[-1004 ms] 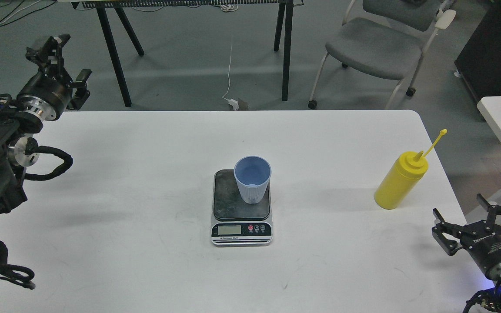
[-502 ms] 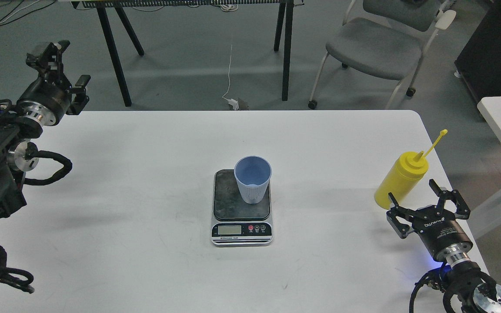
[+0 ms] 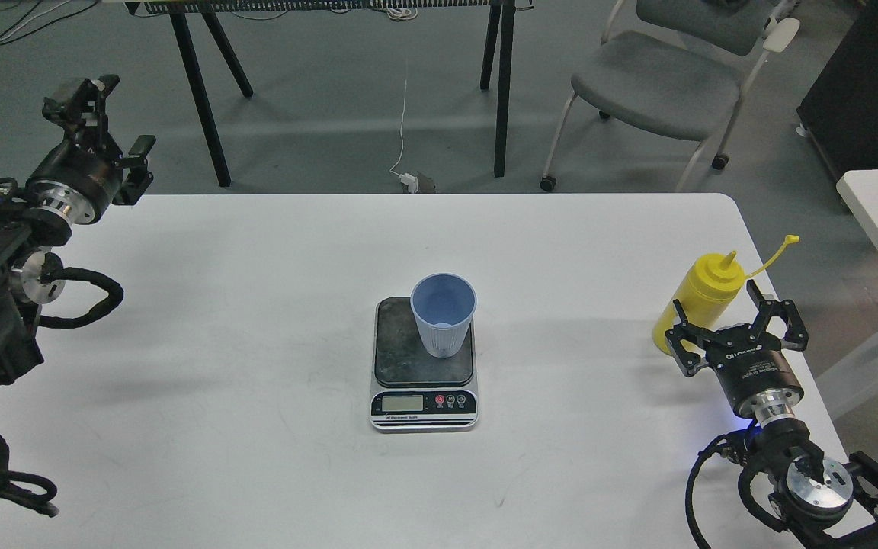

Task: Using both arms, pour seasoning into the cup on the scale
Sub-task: 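Reach the right gripper to the yellow squeeze bottle, then grasp and lift the yellow bottle with the right gripper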

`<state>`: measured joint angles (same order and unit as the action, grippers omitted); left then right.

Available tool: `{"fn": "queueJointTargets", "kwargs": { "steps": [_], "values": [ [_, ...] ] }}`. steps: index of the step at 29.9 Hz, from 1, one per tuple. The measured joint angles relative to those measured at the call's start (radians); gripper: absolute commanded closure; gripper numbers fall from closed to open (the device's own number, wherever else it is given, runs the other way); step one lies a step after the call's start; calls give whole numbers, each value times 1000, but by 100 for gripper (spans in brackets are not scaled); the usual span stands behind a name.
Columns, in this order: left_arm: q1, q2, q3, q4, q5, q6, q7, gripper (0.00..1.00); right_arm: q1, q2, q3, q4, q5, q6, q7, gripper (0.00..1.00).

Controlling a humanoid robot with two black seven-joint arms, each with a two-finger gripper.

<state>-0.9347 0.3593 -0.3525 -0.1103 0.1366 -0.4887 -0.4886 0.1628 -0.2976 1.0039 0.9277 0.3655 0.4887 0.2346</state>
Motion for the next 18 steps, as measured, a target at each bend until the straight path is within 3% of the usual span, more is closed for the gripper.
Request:
{"fn": "queueJointTargets", "kwargs": {
  "steps": [3,4,5,7,8,13,18],
  "values": [
    [-1,0,1,0,1,0,0,6,35,33,-3,-39,-15,0,1,6],
    [-1,1,1,0,1,0,0,6,43,41,-3,-48,-19,0,3,14],
    [0,3,1,1,1,0,0,6,49,46,-3,-54,-23,0,8,23],
    [3,4,1,2,2,0,0,6,56,51,-4,-60,-37,0,33,55],
    [4,4,1,2,2,0,0,6,58,52,-4,-61,-52,0,54,64],
    [16,4,1,1,2,0,0,6,60,53,-2,-74,-180,0,172,70],
    [17,0,1,0,2,0,0,6,64,52,-6,-63,-273,0,193,72]
  ]
}}
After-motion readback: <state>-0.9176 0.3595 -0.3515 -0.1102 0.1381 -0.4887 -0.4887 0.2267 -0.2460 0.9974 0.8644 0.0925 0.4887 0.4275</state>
